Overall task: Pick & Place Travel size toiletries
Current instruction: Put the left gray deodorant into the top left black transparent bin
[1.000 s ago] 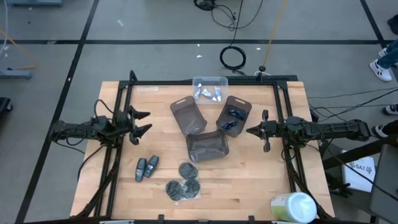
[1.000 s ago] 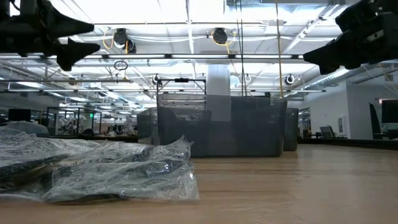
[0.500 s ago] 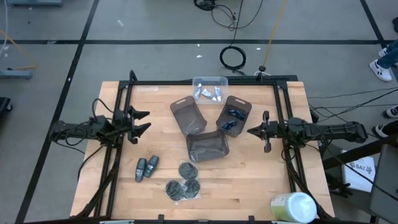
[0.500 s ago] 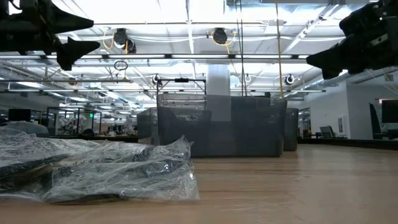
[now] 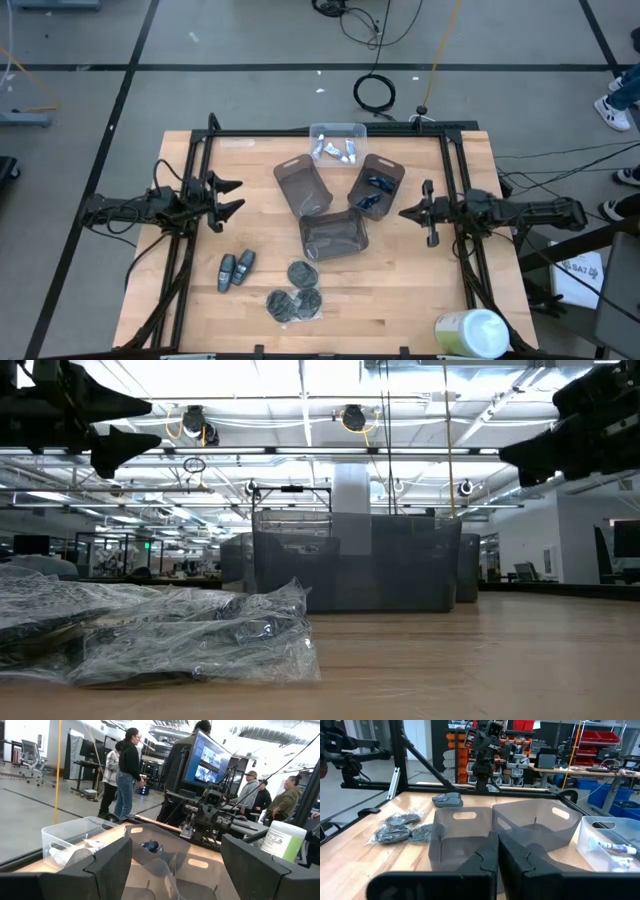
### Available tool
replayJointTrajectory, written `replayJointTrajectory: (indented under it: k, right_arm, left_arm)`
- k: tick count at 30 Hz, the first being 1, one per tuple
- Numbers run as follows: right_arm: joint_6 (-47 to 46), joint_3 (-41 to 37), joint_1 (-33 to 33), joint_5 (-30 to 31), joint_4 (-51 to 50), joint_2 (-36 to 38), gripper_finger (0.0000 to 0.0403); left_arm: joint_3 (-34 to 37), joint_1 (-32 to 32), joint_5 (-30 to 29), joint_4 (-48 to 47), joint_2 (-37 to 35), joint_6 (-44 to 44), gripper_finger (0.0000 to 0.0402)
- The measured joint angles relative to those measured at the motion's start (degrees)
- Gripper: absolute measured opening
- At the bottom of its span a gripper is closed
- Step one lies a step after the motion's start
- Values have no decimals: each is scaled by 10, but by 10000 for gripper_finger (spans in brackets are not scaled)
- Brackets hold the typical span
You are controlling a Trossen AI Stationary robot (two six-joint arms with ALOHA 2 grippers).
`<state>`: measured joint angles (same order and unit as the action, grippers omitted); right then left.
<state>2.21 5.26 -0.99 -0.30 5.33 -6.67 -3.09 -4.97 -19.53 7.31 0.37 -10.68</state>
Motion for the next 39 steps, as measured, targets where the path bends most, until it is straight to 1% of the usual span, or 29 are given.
replayJointTrajectory:
  k: [4, 9, 14, 19, 22, 26, 31, 36, 39]
  right_arm:
    - [-3, -23, 0, 1, 14, 22, 0]
    - [0, -24, 2, -15, 11, 46, 0]
    - [3, -25, 2, -13, -2, 52, 0]
    - [4, -25, 2, -13, -4, 52, 0]
    - [4, -26, 2, -13, -4, 52, 0]
    - [-12, -26, 2, -13, -4, 52, 1]
    - [-31, -26, 2, -13, -4, 52, 3]
    - [-31, -26, 2, -13, -4, 52, 2]
    - [-31, -26, 2, -13, -4, 52, 1]
  left_arm:
    - [0, 0, 0, -2, 0, 1, 296]
    - [0, 0, 0, -3, 0, 3, 296]
    - [0, 0, 0, -4, 0, 3, 296]
    - [0, 0, 0, -23, 2, -27, 296]
    - [-6, -1, 0, -48, 21, -58, 296]
    - [-45, -13, 1, -113, 85, -124, 296]
    - [-130, -46, 7, -211, 213, -190, 296]
    - [-240, -87, 66, -322, 360, -260, 296]
    - [-299, -115, 102, -401, 445, -328, 296]
